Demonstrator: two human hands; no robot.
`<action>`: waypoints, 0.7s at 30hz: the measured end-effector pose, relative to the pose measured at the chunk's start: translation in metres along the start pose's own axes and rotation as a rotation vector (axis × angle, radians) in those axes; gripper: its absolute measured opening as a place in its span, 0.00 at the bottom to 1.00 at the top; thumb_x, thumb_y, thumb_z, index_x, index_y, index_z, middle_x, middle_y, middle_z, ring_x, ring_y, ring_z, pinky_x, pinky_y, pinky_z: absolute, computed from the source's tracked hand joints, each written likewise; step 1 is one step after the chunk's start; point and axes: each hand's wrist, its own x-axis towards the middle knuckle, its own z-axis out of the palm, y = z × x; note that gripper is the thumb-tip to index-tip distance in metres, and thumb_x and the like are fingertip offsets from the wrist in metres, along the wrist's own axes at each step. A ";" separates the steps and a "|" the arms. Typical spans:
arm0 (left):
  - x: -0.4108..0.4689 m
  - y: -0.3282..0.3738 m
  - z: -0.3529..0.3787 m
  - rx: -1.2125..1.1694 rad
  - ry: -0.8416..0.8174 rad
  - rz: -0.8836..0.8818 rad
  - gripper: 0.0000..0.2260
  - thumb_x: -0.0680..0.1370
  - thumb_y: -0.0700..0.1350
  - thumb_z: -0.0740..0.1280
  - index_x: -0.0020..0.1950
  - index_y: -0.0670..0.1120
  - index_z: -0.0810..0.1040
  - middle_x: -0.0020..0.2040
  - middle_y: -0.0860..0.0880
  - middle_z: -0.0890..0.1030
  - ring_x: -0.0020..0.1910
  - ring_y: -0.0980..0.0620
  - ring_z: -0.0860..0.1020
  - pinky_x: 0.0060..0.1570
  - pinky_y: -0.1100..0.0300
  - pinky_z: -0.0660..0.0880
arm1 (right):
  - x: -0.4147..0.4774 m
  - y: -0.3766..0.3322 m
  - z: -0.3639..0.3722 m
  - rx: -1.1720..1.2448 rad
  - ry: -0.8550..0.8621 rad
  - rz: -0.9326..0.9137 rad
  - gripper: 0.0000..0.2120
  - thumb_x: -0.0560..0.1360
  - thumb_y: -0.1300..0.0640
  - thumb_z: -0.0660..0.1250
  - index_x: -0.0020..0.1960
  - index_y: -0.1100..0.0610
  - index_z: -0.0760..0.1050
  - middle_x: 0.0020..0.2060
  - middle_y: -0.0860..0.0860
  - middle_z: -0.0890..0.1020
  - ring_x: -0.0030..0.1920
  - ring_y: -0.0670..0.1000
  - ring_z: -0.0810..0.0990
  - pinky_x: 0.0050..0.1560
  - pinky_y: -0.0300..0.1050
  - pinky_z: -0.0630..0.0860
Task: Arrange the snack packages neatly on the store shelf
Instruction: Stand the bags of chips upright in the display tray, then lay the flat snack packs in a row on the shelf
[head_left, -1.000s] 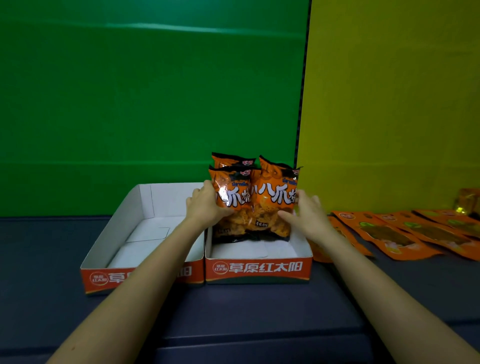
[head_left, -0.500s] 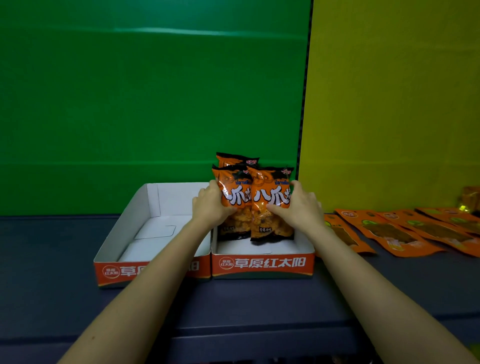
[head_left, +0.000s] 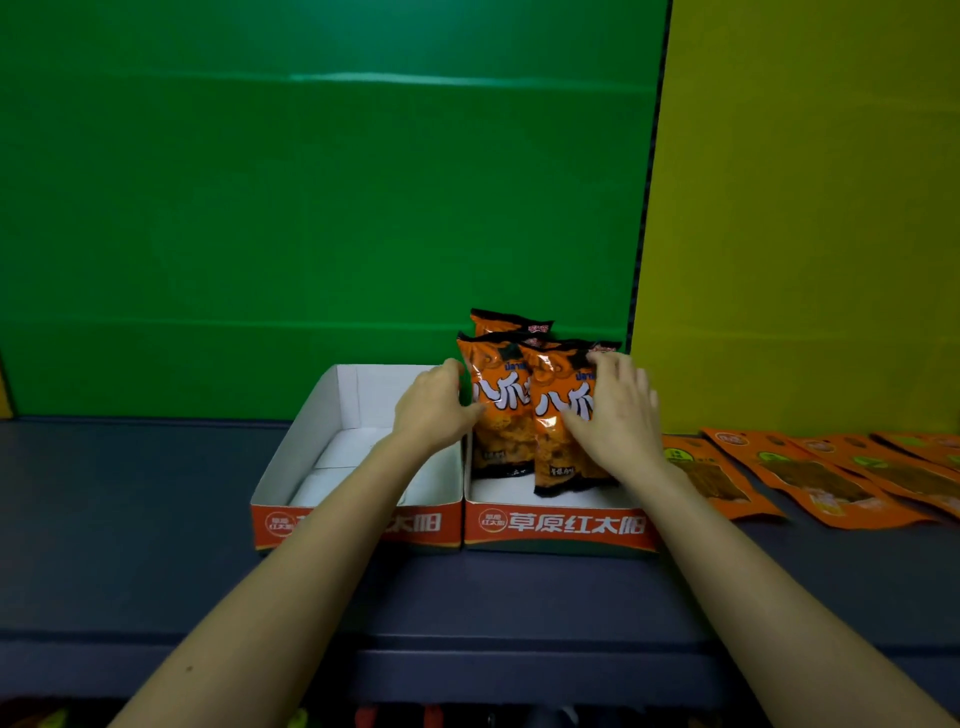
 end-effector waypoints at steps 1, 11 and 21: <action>-0.003 -0.004 -0.007 0.037 0.013 0.020 0.21 0.76 0.50 0.66 0.65 0.42 0.69 0.61 0.46 0.77 0.58 0.45 0.75 0.51 0.53 0.72 | -0.001 -0.006 -0.003 -0.006 0.009 -0.027 0.31 0.73 0.49 0.68 0.72 0.55 0.61 0.69 0.53 0.65 0.69 0.54 0.64 0.67 0.49 0.63; -0.052 -0.109 -0.111 0.315 0.168 -0.096 0.15 0.77 0.51 0.63 0.60 0.46 0.75 0.57 0.48 0.81 0.56 0.44 0.78 0.50 0.54 0.73 | -0.023 -0.151 -0.009 0.214 -0.139 -0.443 0.15 0.76 0.52 0.63 0.61 0.53 0.73 0.56 0.48 0.78 0.58 0.50 0.75 0.53 0.44 0.70; -0.174 -0.280 -0.259 0.501 0.194 -0.392 0.14 0.77 0.52 0.62 0.59 0.47 0.75 0.57 0.46 0.80 0.56 0.43 0.77 0.49 0.54 0.73 | -0.094 -0.369 0.044 0.356 -0.426 -0.651 0.14 0.76 0.48 0.63 0.60 0.49 0.73 0.56 0.45 0.79 0.57 0.49 0.77 0.55 0.47 0.75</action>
